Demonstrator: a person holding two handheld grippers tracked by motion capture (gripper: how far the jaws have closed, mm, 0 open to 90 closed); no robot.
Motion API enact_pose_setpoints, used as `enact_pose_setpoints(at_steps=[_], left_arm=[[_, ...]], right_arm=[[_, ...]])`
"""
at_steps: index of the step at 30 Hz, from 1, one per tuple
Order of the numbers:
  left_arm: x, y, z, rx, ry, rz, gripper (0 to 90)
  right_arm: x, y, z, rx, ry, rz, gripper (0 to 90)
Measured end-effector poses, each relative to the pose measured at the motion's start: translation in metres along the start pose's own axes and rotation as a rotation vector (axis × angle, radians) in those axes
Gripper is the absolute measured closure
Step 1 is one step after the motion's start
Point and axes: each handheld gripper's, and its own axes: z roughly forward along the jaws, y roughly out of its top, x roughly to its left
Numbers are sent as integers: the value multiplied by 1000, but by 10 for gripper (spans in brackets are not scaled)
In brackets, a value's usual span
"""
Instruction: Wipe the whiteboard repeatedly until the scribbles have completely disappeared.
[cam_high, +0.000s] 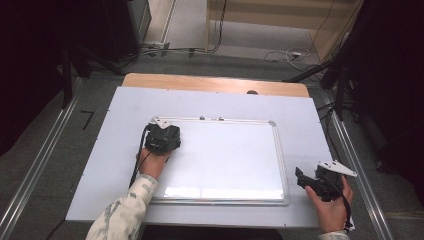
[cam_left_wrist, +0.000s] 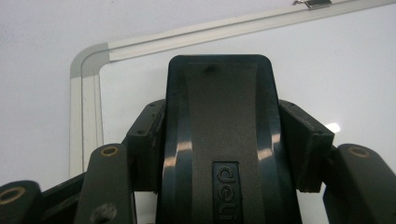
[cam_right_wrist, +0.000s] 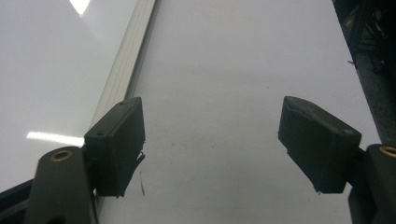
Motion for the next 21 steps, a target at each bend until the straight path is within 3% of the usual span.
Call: enact_pose_setpoints(at_steps=[10,21], left_arm=[[3,4,4,1,-2,7,408],[-13,-22,-22,-1,-67,69,408]], right_arm=[[0,0,-1,0,2,1,219],[1,-1,-3,-2,0,-2,219]])
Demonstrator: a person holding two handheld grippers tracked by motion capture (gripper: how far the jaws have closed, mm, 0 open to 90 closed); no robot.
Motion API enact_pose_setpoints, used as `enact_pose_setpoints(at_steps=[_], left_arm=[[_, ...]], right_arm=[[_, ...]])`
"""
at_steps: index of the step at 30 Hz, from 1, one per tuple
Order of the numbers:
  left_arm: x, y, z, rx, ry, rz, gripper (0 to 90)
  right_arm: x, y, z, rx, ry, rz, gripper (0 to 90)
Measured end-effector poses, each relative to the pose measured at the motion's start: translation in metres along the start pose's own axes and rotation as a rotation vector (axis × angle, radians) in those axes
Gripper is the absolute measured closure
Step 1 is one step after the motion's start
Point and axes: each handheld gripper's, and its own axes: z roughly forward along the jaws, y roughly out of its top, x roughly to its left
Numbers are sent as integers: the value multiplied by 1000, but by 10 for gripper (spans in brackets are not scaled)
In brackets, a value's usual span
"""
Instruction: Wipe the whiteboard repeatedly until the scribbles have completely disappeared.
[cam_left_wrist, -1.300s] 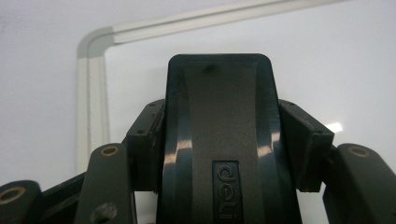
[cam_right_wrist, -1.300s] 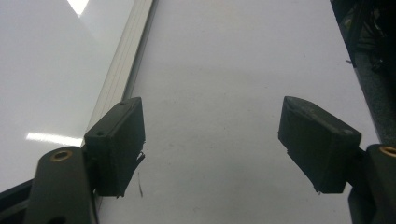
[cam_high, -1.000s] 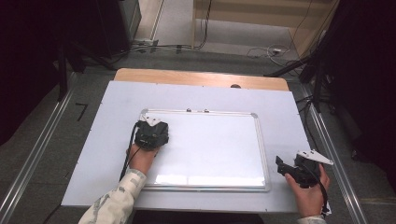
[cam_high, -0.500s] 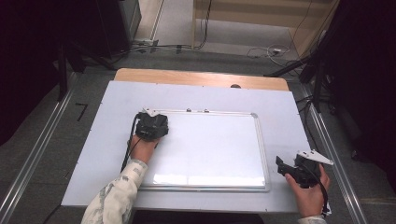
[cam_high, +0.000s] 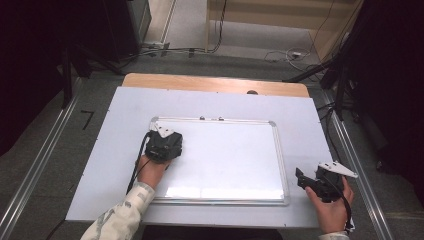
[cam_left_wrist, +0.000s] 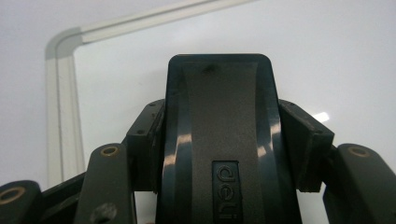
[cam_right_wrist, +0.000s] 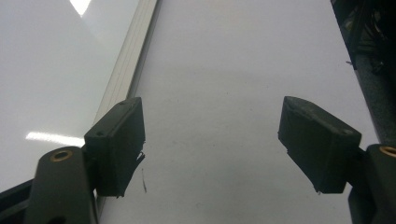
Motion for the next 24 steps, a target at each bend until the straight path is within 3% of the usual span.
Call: enact_pose_setpoints(at_steps=[5,9,24], left_arm=[[-10,-11,-11,-4,-41,45,407],[-10,-12,-12,-6,-44,44,407],[29,14,15,-7,31,-32,406]], right_arm=[[2,0,0,-2,2,-3,219],[4,0,-1,-4,8,-8,219],[2,0,-2,-10,7,-7,219]])
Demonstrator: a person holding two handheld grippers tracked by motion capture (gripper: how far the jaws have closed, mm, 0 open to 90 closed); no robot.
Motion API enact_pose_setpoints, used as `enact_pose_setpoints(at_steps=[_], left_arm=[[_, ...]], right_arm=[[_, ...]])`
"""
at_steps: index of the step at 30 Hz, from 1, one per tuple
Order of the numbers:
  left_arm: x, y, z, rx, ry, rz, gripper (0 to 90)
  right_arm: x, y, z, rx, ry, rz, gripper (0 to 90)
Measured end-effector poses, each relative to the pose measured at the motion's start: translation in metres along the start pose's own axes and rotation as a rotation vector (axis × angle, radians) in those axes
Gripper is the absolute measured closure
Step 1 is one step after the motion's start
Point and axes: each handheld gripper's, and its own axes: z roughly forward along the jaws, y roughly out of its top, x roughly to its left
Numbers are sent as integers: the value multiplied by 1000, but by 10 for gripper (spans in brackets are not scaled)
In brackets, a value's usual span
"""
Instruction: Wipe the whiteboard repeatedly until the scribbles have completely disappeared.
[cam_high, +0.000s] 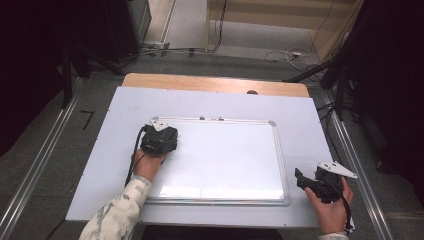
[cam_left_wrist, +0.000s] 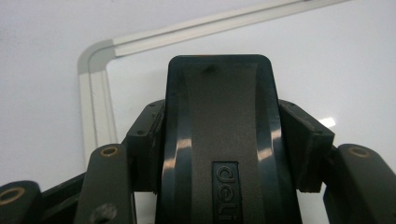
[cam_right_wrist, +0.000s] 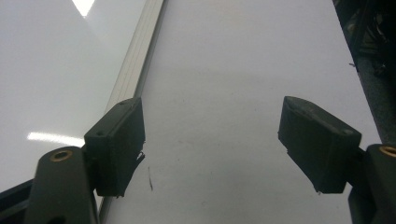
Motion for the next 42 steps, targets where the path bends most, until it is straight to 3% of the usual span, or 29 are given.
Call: enact_pose_setpoints(at_steps=[7,14,35,42], left_arm=[[13,8,7,8,17,-19,406],[11,5,4,15,8,-8,407],[-37,-45,-47,6,-108,100,407],[-42,-46,-49,17,-130,120,408]], right_arm=[[-1,0,-1,1,3,6,219],[-4,-1,-1,3,-2,8,219],[4,1,2,7,5,-11,219],[6,2,4,5,8,-17,219]])
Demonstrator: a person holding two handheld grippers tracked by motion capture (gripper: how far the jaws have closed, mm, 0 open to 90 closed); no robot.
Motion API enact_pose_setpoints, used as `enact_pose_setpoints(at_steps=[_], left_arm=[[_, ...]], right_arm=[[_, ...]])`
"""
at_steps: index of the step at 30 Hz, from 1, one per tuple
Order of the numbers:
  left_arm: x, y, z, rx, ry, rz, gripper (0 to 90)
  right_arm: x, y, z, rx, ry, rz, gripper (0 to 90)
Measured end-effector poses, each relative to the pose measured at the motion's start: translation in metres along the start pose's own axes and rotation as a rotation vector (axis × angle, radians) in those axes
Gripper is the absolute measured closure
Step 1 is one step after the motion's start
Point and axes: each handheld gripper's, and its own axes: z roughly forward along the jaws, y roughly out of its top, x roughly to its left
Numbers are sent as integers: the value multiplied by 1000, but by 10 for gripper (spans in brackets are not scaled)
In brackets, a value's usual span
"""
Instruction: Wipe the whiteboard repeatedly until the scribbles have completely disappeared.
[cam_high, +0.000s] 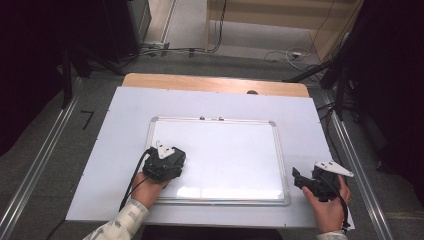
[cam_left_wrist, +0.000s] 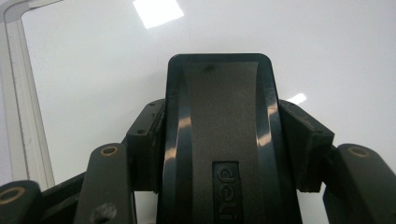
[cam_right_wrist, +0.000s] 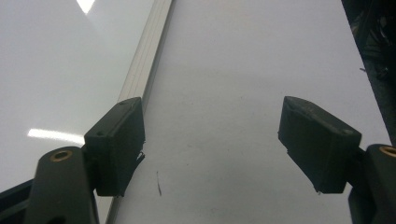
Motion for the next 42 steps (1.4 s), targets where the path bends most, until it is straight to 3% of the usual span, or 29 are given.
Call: enact_pose_setpoints(at_steps=[7,15,21,31,36,42], left_arm=[[2,11,12,-10,17,-13,407],[17,34,34,-4,62,-51,407],[26,40,41,-6,75,-72,407],[33,34,30,-2,67,-104,408],[42,38,11,-71,55,-164,408],[44,37,-3,-91,57,-191,407]], right_arm=[[2,1,0,0,5,-4,219],[0,0,0,0,7,2,219],[-2,0,-1,-3,4,6,219],[-7,-1,0,1,-3,18,219],[-4,0,0,0,-3,10,219],[-1,1,0,-2,11,1,219]])
